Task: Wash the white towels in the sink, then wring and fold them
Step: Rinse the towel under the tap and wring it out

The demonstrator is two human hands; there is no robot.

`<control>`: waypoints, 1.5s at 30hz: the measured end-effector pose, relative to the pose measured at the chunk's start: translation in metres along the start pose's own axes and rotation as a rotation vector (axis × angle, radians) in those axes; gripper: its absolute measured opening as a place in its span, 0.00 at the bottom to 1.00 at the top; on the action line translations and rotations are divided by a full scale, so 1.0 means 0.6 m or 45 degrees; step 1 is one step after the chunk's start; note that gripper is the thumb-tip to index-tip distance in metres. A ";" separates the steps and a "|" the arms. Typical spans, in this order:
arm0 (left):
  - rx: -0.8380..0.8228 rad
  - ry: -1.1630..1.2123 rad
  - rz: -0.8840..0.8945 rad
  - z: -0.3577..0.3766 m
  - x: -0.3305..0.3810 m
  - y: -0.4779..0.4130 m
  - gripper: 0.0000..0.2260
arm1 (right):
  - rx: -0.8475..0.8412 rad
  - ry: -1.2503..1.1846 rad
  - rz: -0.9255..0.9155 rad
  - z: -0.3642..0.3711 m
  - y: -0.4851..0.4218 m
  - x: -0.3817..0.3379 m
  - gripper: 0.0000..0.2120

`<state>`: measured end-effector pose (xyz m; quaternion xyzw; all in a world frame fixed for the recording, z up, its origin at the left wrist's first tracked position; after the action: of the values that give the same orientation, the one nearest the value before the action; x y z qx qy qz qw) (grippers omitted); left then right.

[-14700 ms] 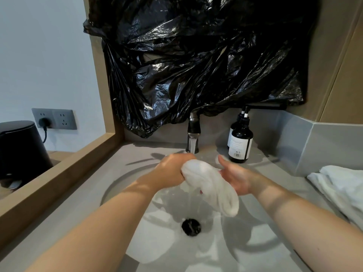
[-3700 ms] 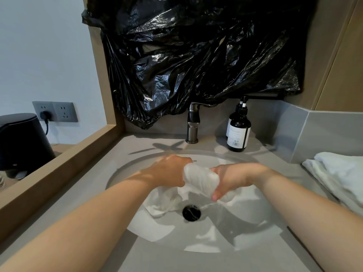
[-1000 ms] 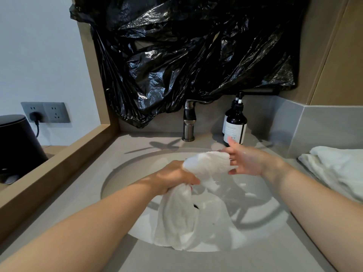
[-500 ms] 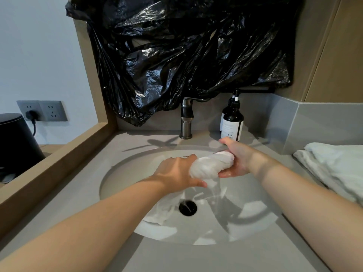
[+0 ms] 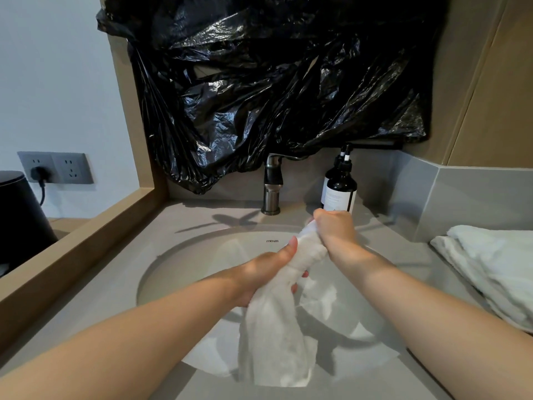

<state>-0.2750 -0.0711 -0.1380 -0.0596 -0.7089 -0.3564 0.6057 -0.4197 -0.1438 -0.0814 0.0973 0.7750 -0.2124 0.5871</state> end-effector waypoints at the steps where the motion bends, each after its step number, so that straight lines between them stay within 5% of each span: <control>1: -0.080 0.042 -0.010 0.009 -0.002 0.002 0.31 | -0.002 -0.026 -0.004 0.004 -0.001 0.001 0.06; 13: -0.360 0.259 -0.082 0.028 -0.018 -0.005 0.34 | 0.021 -0.101 0.065 0.013 -0.005 0.015 0.09; 22: 0.243 -0.170 -0.078 -0.021 0.006 0.003 0.26 | -0.213 -0.273 0.128 0.024 0.009 0.034 0.17; 29: 0.453 0.550 0.132 -0.047 0.020 0.016 0.28 | -0.447 -0.720 0.462 0.031 0.035 0.062 0.21; 35: 0.431 1.189 0.254 -0.044 0.028 0.021 0.39 | -0.756 -0.498 0.518 0.073 0.070 0.086 0.37; 37: 0.460 1.221 0.342 -0.051 0.042 0.027 0.39 | -0.909 -0.426 0.534 0.090 0.097 0.087 0.39; 41: 0.486 1.154 0.382 -0.081 0.053 0.012 0.19 | -1.146 -0.438 0.537 0.109 0.137 0.073 0.35; 45: 0.405 1.068 0.400 -0.097 0.064 -0.004 0.31 | -1.299 -0.703 0.578 0.119 0.154 0.056 0.37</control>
<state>-0.2386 -0.1201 -0.1035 0.0767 -0.4313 -0.1408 0.8879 -0.3307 -0.0965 -0.1489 -0.0917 0.5584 0.2975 0.7690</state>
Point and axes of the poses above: each hand's wrist, its own y-axis away from the middle knuckle, its own z-axis out of the palm, x = y × z, the point moved 10 cm from there along -y, towards the middle knuckle, and after that the axes turned 8 degrees about -z, right-handed, at the moved point
